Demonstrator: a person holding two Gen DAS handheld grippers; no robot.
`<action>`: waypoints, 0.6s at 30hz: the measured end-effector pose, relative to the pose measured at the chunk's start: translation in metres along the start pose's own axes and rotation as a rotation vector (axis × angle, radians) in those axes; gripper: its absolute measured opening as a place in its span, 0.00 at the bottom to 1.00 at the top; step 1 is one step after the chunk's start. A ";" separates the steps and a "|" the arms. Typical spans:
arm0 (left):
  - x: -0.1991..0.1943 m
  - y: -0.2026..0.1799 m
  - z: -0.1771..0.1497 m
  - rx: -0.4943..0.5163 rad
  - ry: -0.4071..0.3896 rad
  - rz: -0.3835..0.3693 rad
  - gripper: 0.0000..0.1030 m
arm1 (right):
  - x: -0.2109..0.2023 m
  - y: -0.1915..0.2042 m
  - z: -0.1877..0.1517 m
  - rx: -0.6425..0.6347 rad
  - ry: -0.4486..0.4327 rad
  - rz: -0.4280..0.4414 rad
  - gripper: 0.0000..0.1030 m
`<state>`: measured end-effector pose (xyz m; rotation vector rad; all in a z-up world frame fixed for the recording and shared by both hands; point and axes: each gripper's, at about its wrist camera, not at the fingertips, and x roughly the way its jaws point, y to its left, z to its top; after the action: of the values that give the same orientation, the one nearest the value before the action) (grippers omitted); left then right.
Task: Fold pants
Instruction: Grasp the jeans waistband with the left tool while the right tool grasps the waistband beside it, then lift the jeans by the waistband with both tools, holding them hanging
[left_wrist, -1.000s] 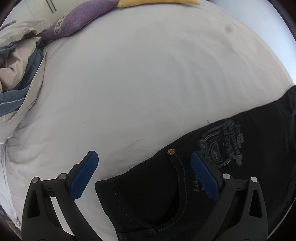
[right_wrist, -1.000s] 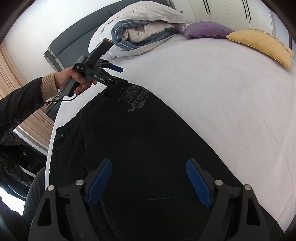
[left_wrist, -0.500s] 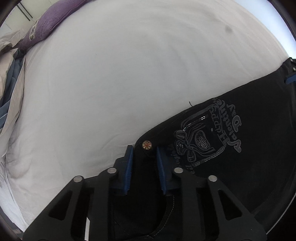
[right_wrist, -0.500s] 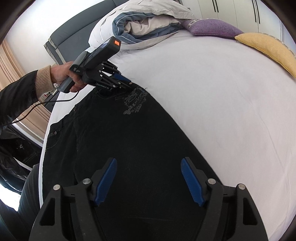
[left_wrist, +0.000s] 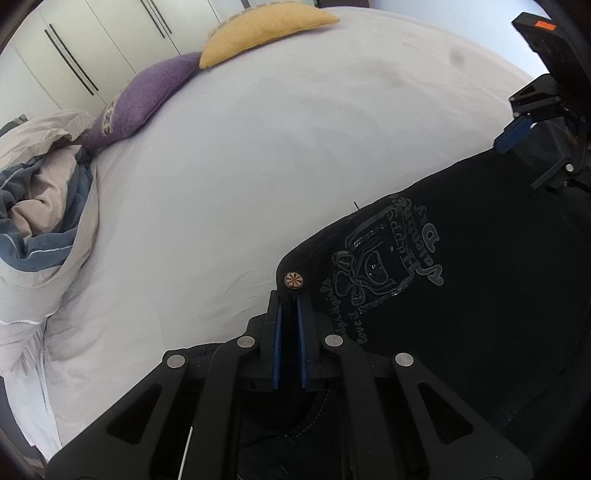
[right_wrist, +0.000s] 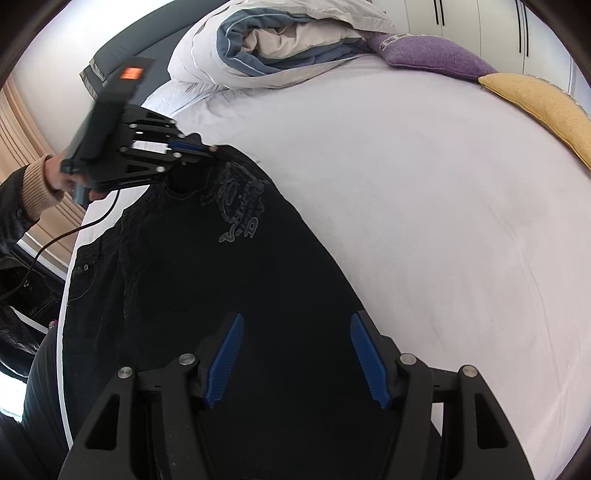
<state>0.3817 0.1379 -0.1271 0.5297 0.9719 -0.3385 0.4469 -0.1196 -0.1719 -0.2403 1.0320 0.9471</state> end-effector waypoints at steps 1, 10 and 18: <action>-0.008 -0.005 -0.005 0.004 -0.017 0.012 0.06 | 0.001 0.001 0.002 -0.009 0.002 -0.001 0.60; -0.038 -0.010 -0.013 0.021 -0.096 0.048 0.06 | 0.019 0.001 0.036 -0.044 0.021 -0.025 0.59; -0.045 -0.005 -0.013 0.023 -0.112 0.043 0.06 | 0.035 0.013 0.059 -0.092 0.074 -0.043 0.34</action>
<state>0.3468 0.1430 -0.0962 0.5465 0.8482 -0.3377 0.4792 -0.0581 -0.1663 -0.3751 1.0484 0.9539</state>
